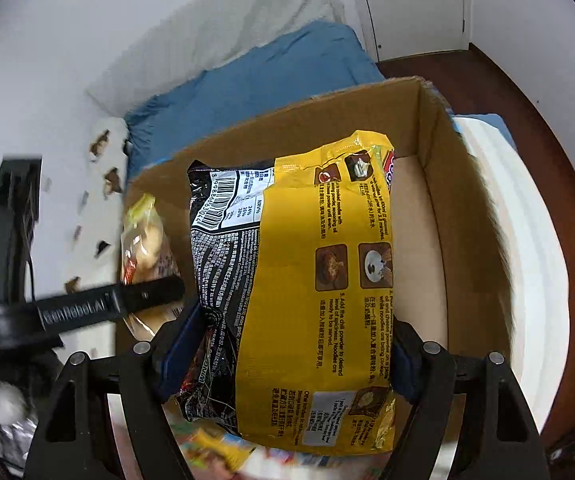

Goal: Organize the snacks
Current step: 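Carry both bags into the cardboard box and open both tools to release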

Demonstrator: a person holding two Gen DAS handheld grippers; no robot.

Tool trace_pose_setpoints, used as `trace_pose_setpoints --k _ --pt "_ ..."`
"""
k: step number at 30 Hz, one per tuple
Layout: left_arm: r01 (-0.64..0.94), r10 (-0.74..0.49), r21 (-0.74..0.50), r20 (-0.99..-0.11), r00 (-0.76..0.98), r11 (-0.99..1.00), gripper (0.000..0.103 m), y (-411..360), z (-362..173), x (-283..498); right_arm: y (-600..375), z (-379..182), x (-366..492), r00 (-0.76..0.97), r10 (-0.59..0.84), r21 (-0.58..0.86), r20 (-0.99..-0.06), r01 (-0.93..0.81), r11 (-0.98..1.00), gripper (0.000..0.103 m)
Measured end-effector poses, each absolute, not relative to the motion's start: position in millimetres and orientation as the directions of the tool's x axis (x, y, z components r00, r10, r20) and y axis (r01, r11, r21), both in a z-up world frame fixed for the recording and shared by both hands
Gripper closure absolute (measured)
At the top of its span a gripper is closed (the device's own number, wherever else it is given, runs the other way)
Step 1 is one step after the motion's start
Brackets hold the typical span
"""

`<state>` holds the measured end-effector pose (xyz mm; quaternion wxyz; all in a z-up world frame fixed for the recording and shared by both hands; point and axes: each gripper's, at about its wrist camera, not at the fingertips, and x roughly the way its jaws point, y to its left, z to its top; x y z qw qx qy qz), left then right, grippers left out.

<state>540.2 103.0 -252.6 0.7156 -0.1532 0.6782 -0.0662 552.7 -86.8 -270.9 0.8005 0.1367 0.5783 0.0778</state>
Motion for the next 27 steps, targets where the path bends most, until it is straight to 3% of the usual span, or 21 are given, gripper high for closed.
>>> trace_pose_setpoints --k 9,18,20,21,22,27 --pt "-0.110 -0.292 -0.288 -0.956 -0.019 0.951 0.059 80.2 -287.0 585.6 -117.9 -304.8 570.3 0.237 0.233 0.244 -0.943 0.017 0.970 0.022" --pt "-0.082 -0.261 -0.257 -0.964 -0.046 0.963 0.057 63.9 -273.6 582.2 -103.2 -328.8 594.4 0.185 0.205 0.203 -0.961 -0.027 0.979 0.021" --pt "-0.072 -0.258 -0.255 -0.966 -0.035 0.964 0.044 62.6 -272.7 584.7 -100.5 -330.7 597.8 0.185 0.189 0.185 -0.965 -0.034 0.982 0.009" --pt "-0.071 -0.252 -0.249 -0.967 -0.033 0.966 0.023 60.0 -274.7 589.7 -99.7 -331.1 598.9 0.183 0.188 0.186 -0.965 -0.032 0.982 0.004" --pt "-0.069 -0.252 -0.250 -0.967 -0.028 0.966 0.012 59.6 -273.5 589.2 -99.0 -330.9 599.4 0.182 0.181 0.179 -0.966 -0.030 0.983 0.004" --pt "-0.048 -0.241 -0.241 -0.971 0.012 0.969 0.010 50.9 -262.6 582.6 -95.6 -331.7 603.7 0.169 0.148 0.147 -0.974 -0.023 0.989 0.004"
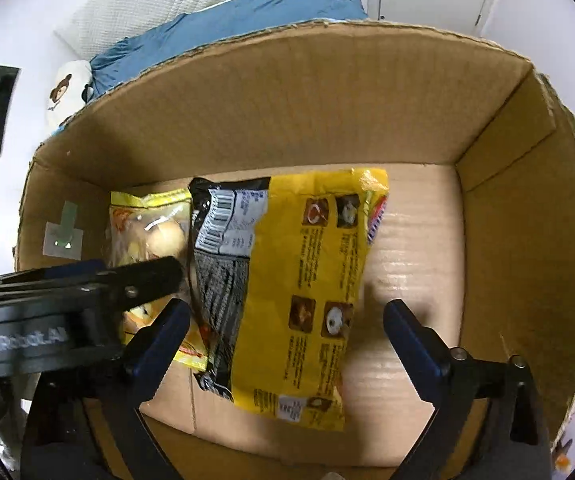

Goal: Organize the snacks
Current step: 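Carry both bags into the cardboard box and open both tools to release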

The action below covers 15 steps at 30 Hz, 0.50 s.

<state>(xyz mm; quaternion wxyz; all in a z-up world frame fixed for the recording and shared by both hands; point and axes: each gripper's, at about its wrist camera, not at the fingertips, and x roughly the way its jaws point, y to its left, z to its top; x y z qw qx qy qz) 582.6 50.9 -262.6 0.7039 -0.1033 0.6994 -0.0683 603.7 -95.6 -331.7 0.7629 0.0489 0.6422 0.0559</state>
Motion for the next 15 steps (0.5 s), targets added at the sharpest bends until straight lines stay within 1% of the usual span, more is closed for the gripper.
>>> trace_pose_setpoints --k 6,8,15 --pt "-0.026 -0.197 -0.200 -0.976 0.091 0.979 0.010 42.2 -231.1 553.9 -117.4 -316.4 577.0 0.186 0.150 0.153 -0.971 0.000 0.988 0.003" --pt "-0.015 -0.179 -0.183 -0.976 0.123 0.983 0.010 44.2 -220.9 538.2 -122.8 -303.2 558.7 0.201 0.158 0.164 -0.967 0.010 0.986 0.003" --pt "0.000 -0.125 -0.130 -0.955 0.270 0.992 0.010 46.1 -179.9 477.2 -128.3 -270.2 520.3 0.297 0.120 0.131 -0.947 0.019 0.991 0.003"
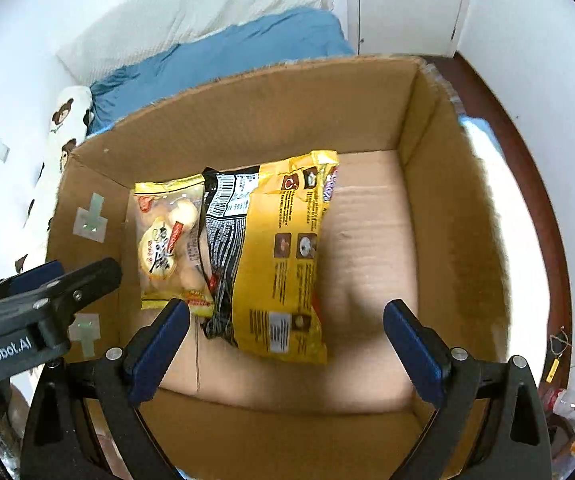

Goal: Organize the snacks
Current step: 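Carry both bags into the cardboard box and open both tools to release, then grasp the brown shrimp-snack bag with the left tool while the right tool grasps the red sauce packet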

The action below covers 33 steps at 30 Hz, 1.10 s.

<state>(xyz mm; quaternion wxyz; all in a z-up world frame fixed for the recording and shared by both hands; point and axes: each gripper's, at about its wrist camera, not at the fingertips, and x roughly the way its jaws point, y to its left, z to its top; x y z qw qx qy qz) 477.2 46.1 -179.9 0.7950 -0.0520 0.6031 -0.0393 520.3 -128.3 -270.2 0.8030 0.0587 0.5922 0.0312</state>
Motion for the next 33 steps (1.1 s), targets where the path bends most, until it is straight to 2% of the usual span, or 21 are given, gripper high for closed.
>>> trace_pose_setpoints --k 7,21,27,33 --pt "-0.005 -0.097 -0.107 -0.919 0.381 0.994 0.010 59.9 -129.2 427.7 -121.4 -233.5 486.3 0.377 0.091 0.103 -0.922 0.012 0.995 0.003" --pt "0.005 -0.095 -0.106 -0.871 0.483 0.994 0.010 69.2 -78.8 345.1 -110.9 -175.1 397.8 0.462 0.112 0.108 -0.880 -0.035 0.994 0.003" --pt "-0.037 -0.074 -0.103 -0.885 0.460 0.994 0.010 83.3 -91.7 306.3 -116.2 -192.8 359.7 0.396 0.193 0.202 -0.898 -0.020 0.979 0.003" --pt "-0.119 -0.023 -0.062 -0.952 0.306 0.991 0.010 111.6 -166.0 260.8 -143.3 -257.5 325.1 0.271 0.215 0.250 -0.938 0.102 0.963 0.003"
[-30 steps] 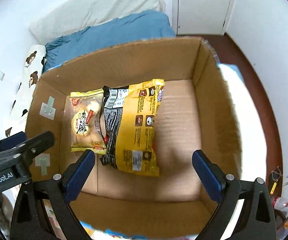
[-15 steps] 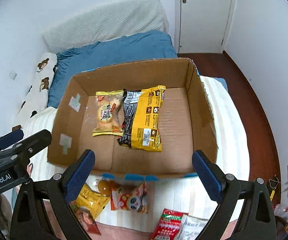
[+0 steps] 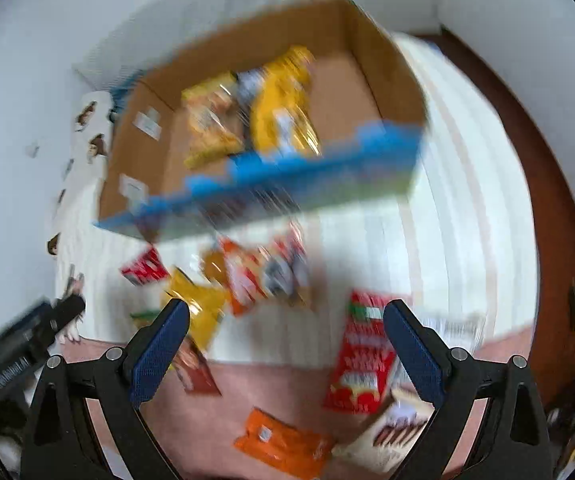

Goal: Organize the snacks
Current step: 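Grasp the brown shrimp-snack bag with the left tool while the right tool grasps the red sauce packet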

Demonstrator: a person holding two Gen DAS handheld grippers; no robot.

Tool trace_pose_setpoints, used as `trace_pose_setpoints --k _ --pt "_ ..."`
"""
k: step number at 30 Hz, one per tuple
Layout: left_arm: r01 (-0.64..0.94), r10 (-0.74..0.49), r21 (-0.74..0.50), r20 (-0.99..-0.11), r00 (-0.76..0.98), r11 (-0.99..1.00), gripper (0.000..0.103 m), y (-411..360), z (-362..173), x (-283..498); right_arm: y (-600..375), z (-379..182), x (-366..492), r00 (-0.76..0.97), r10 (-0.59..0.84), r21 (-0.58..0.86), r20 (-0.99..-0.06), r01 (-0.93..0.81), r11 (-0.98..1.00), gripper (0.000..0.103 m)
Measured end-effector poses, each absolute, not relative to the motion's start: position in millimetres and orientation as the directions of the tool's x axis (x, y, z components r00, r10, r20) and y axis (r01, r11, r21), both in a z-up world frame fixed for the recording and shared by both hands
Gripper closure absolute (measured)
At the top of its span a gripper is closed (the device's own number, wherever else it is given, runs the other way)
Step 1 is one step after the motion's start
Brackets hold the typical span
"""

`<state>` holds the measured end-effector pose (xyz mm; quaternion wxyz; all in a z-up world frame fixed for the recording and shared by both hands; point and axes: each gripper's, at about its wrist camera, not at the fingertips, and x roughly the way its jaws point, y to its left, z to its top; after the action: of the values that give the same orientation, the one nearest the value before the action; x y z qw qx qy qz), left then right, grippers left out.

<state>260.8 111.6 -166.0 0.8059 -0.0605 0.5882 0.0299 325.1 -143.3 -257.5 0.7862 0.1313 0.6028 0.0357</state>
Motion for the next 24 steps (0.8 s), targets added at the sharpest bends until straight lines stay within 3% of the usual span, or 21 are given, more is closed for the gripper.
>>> trace_pose_setpoints --k 4,10,12,15,16,18,20,22,24 --pt "-0.183 -0.056 -0.080 -0.990 0.132 0.980 0.010 124.9 -239.6 237.2 -163.7 -306.5 306.3 0.177 0.204 0.237 -0.963 0.193 0.952 0.003" --pt "-0.225 -0.144 -0.144 -0.990 0.016 0.964 0.011 121.6 -301.7 231.8 -173.4 -356.9 295.2 0.107 0.178 0.198 -0.978 0.226 0.954 0.004" --pt "-0.222 -0.140 -0.138 -0.990 0.007 0.965 0.022 116.9 -311.9 235.5 -172.6 -363.3 294.7 0.121 0.164 0.187 -0.979 0.216 0.958 0.004" --pt "-0.206 -0.128 -0.127 -0.992 0.008 0.970 0.025 109.3 -320.5 242.4 -168.9 -367.0 295.0 0.128 0.142 0.165 -0.982 0.197 0.966 0.004" --pt "-0.198 -0.118 -0.117 -0.993 0.006 0.973 0.031 105.7 -323.3 244.4 -167.6 -367.6 295.2 0.128 0.135 0.157 -0.983 0.190 0.969 0.005" --pt "-0.185 -0.111 -0.111 -0.994 0.010 0.977 0.035 101.0 -323.9 245.9 -164.6 -367.3 294.5 0.126 0.125 0.147 -0.984 0.175 0.974 0.008" --pt "-0.167 -0.114 -0.115 -0.993 0.020 0.979 0.046 96.9 -322.2 245.9 -161.4 -366.2 291.1 0.125 0.136 0.155 -0.983 0.156 0.976 0.018" --pt "-0.160 -0.123 -0.124 -0.992 0.016 0.979 0.047 90.4 -321.4 238.7 -159.4 -369.9 285.7 0.105 0.157 0.172 -0.982 0.153 0.973 0.026" --pt "-0.152 -0.115 -0.116 -0.993 0.017 0.982 0.047 88.1 -322.9 232.3 -160.9 -381.6 279.3 0.067 0.176 0.185 -0.982 0.176 0.967 0.027"
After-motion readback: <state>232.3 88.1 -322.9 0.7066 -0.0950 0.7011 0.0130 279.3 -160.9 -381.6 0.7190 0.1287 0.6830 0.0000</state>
